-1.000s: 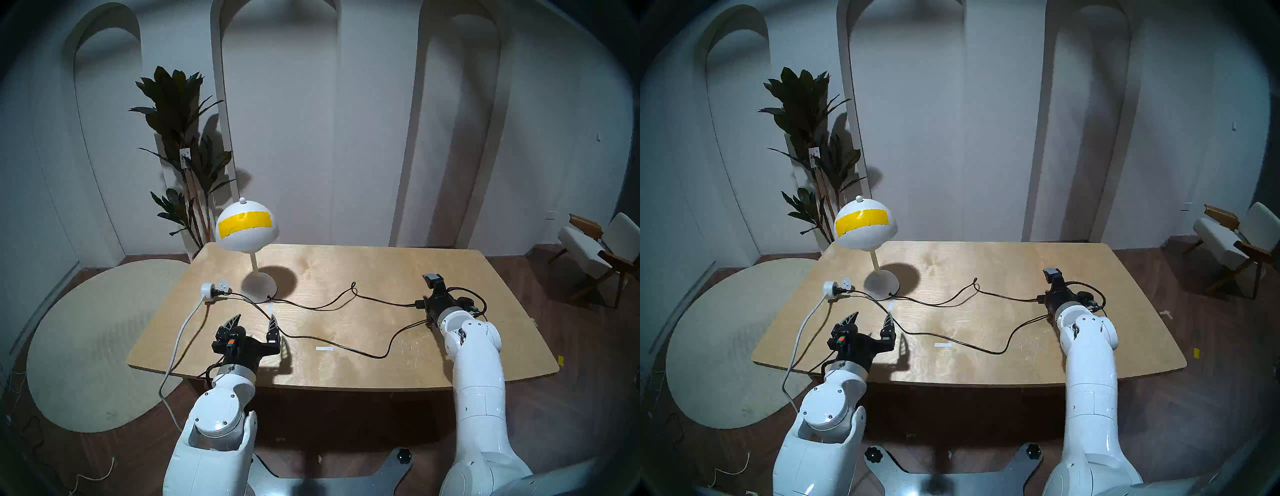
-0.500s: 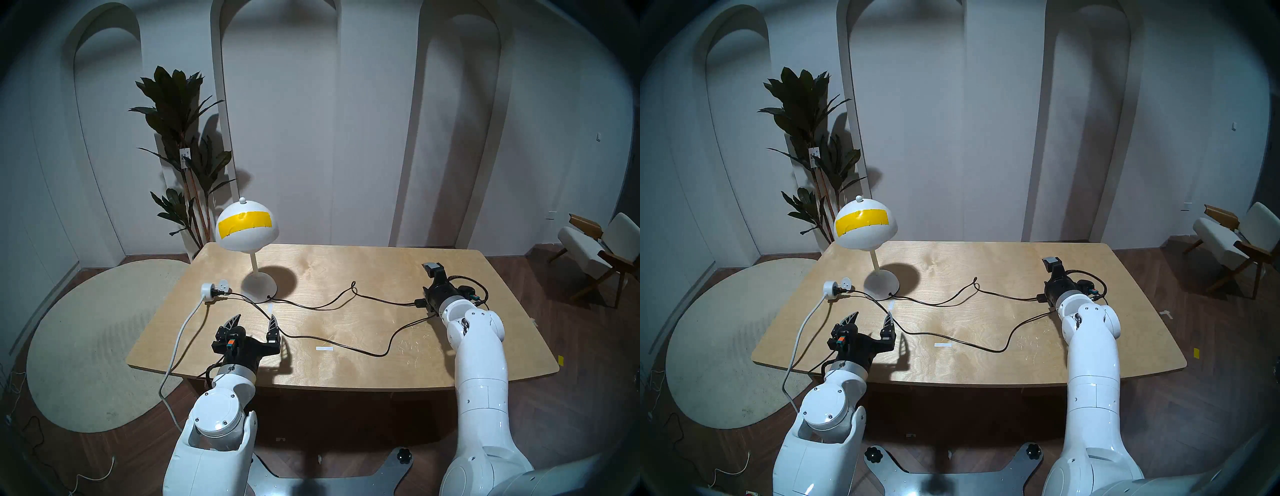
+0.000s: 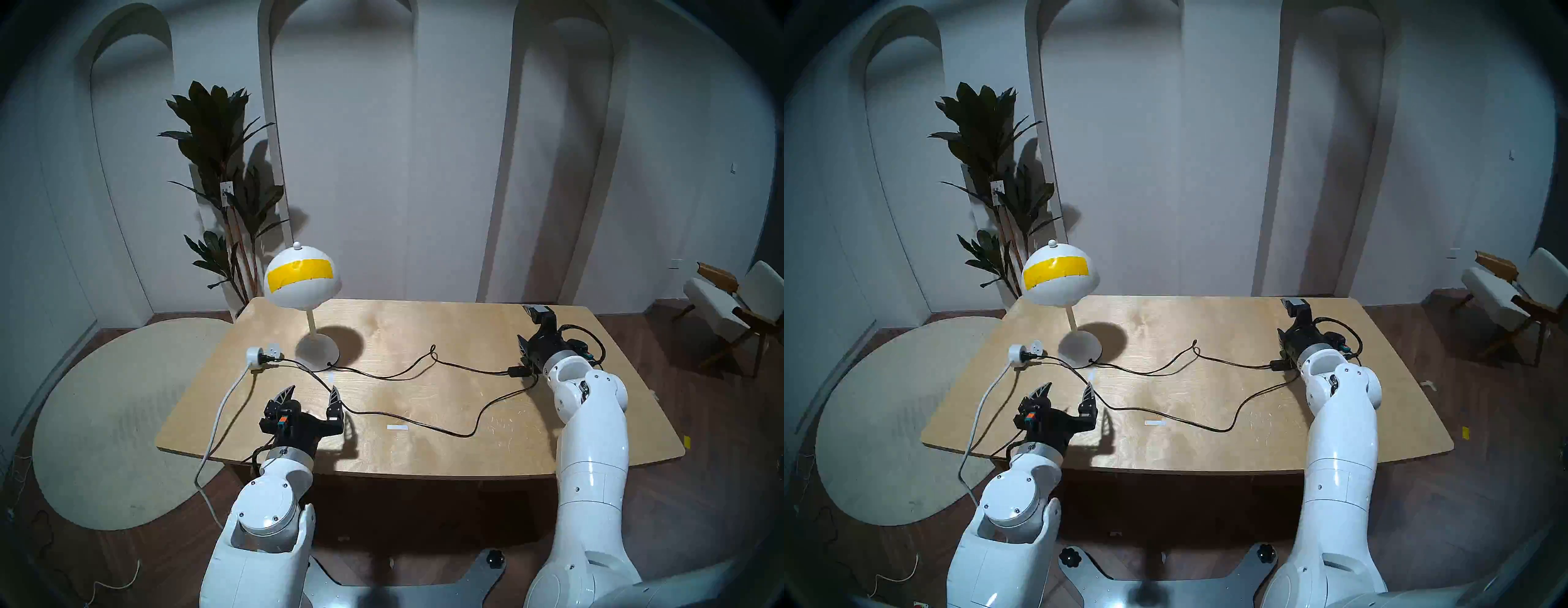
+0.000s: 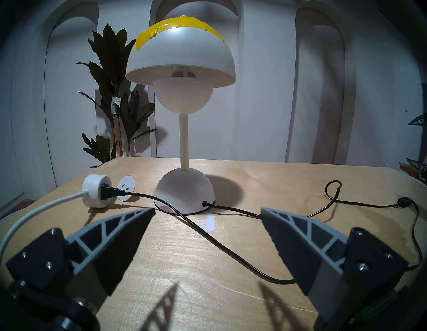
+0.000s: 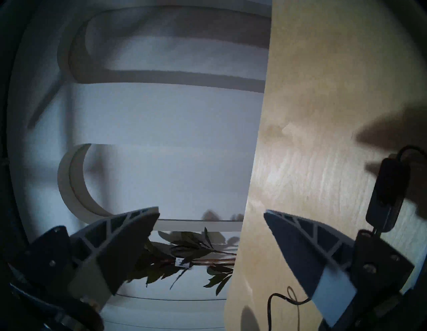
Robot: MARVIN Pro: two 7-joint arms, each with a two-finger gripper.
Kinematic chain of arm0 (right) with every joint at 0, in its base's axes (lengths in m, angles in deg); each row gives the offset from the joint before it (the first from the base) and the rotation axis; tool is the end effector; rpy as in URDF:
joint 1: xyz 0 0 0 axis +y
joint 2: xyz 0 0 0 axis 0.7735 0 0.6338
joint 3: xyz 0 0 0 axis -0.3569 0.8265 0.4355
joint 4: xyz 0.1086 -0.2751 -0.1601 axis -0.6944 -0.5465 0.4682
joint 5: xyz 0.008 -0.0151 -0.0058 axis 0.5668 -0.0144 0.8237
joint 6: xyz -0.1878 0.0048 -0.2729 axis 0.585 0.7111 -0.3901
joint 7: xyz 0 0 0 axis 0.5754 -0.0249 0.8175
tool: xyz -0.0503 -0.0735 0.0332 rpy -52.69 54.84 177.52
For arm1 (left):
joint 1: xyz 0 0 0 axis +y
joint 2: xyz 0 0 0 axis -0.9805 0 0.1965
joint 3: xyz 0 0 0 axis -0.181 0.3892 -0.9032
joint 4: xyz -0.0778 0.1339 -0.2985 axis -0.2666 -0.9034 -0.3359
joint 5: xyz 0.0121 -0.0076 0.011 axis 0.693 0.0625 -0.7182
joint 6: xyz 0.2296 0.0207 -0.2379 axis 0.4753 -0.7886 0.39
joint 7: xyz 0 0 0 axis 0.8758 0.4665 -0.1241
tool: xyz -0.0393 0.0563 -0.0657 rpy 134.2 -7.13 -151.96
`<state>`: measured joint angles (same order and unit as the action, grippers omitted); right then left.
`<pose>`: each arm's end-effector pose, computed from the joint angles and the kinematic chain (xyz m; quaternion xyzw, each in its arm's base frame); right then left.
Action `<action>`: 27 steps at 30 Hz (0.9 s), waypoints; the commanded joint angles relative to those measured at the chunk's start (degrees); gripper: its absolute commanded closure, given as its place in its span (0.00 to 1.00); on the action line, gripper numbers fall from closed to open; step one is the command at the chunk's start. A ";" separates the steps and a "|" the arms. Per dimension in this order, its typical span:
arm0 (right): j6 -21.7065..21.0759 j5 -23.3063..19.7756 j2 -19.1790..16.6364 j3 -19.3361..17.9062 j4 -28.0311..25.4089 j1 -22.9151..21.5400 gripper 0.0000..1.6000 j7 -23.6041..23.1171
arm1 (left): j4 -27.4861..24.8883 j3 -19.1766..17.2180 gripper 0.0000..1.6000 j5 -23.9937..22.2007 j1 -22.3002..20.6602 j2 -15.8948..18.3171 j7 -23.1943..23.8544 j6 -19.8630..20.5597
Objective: Turn on the table lamp by pressing the switch
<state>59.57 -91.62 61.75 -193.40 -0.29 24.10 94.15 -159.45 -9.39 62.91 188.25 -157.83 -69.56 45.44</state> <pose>0.4977 -0.1088 -0.3296 -0.5428 0.5087 -0.4576 0.4871 0.3255 -0.0167 -0.3898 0.7424 0.0017 0.6698 0.0137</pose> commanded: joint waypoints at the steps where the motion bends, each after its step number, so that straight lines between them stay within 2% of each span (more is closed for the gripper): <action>1: -0.42 -3.03 0.98 -1.46 1.27 -1.56 0.00 -0.51 | -1.24 -0.05 0.00 -0.07 -0.26 0.01 0.05 -0.21; 7: -0.30 -2.32 0.55 -1.10 2.12 -2.14 0.00 -0.08 | -1.23 -0.05 0.00 -0.06 -0.27 0.00 0.06 -0.22; 21: 3.50 4.73 -0.15 2.16 -0.43 -2.35 0.00 3.25 | -1.20 -0.06 0.00 -0.05 -0.28 -0.01 0.06 -0.23; 27: 4.01 5.18 -0.02 2.06 -0.48 -1.60 0.00 3.57 | -1.24 -0.06 0.00 -0.05 -0.26 -0.01 0.07 -0.21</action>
<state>62.68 -87.08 61.62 -191.64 1.01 22.70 98.16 -159.46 -9.41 62.93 188.26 -157.85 -69.53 45.44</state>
